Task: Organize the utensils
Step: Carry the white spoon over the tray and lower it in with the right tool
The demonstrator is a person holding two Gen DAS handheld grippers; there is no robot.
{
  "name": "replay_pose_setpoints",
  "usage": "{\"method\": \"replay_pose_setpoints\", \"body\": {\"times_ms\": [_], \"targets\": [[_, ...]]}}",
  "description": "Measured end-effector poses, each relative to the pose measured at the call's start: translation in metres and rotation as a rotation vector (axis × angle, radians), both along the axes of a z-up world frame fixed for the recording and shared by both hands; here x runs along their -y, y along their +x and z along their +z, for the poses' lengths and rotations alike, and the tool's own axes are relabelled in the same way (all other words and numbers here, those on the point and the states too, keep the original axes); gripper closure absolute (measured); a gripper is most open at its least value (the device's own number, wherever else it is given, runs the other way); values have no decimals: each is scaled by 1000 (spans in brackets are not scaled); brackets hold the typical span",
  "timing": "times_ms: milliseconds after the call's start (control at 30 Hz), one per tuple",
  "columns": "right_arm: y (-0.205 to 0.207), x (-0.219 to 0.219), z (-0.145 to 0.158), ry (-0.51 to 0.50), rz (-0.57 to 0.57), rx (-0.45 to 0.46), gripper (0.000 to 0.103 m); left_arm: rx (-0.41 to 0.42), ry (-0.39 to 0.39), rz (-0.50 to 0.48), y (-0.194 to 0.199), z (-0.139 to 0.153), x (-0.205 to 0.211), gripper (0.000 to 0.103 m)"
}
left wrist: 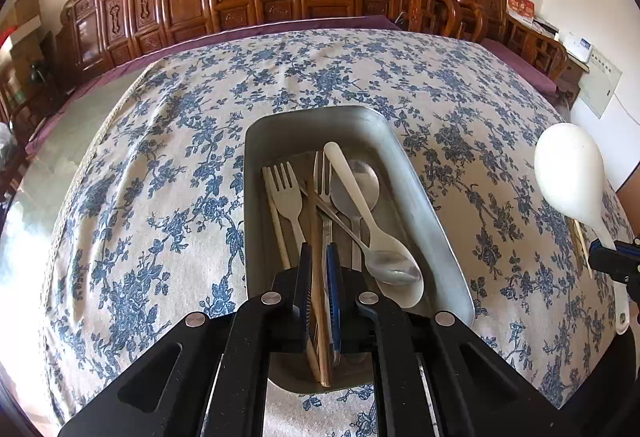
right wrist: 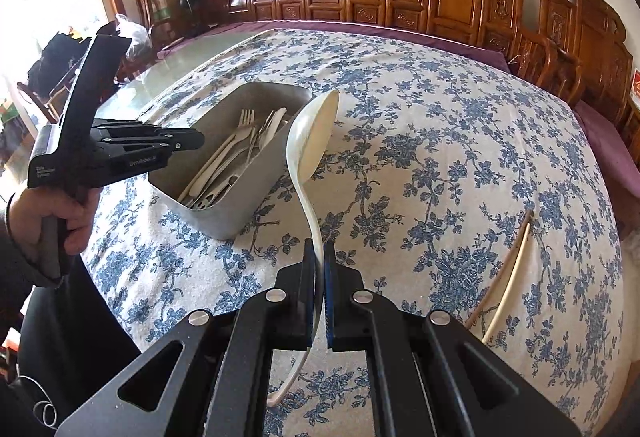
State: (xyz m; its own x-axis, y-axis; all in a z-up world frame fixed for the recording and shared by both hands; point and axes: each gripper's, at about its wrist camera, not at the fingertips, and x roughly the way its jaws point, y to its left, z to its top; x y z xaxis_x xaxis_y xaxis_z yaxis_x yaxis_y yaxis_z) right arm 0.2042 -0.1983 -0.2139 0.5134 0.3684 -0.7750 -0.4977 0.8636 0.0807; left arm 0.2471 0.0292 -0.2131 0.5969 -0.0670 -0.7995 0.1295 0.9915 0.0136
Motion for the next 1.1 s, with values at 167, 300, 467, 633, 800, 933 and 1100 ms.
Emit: {"method": "replay_pose_setpoints", "body": {"times_ms": [167, 300, 467, 633, 800, 933, 1100], "targets": [[2, -7, 5, 4, 10, 7, 98, 24, -27, 0, -5, 11, -4, 79], [10, -21, 9, 10, 23, 11, 98, 44, -34, 6, -10, 23, -14, 79], [23, -48, 13, 22, 47, 18, 98, 50, -34, 23, -16, 34, -33, 77], [38, -78, 12, 18, 79, 14, 98, 59, -31, 45, -23, 42, -50, 77], [54, -106, 9, 7, 100, 12, 98, 56, -31, 68, -27, 46, -66, 77], [70, -123, 2, 1, 101, -6, 98, 50, -29, 79, -27, 45, -75, 77], [87, -137, -14, -16, 90, -42, 98, 43, -34, 91, -28, 43, -85, 77]]}}
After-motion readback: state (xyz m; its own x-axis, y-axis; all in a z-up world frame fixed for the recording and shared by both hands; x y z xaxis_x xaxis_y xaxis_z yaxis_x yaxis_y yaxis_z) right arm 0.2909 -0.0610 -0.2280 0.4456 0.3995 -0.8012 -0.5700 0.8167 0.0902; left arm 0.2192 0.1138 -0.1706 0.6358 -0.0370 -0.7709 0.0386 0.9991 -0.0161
